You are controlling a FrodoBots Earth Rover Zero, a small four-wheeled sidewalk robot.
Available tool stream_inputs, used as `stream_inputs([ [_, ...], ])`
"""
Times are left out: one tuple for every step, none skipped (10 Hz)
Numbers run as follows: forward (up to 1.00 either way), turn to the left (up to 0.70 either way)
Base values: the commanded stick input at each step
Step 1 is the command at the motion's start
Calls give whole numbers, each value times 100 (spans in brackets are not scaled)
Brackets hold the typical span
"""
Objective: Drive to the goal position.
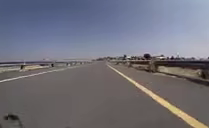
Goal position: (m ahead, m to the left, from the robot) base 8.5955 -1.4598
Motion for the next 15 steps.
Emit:
stream_inputs([
  [100, 14],
  [100, 26],
  [100, 15],
  [100, 2],
  [100, 0],
  [100, 0],
  [100, 0],
  [100, 0],
  [100, 0],
  [100, 0],
  [100, 0],
  [100, 0],
  [100, 0],
  [100, 0],
  [100, 0],
])
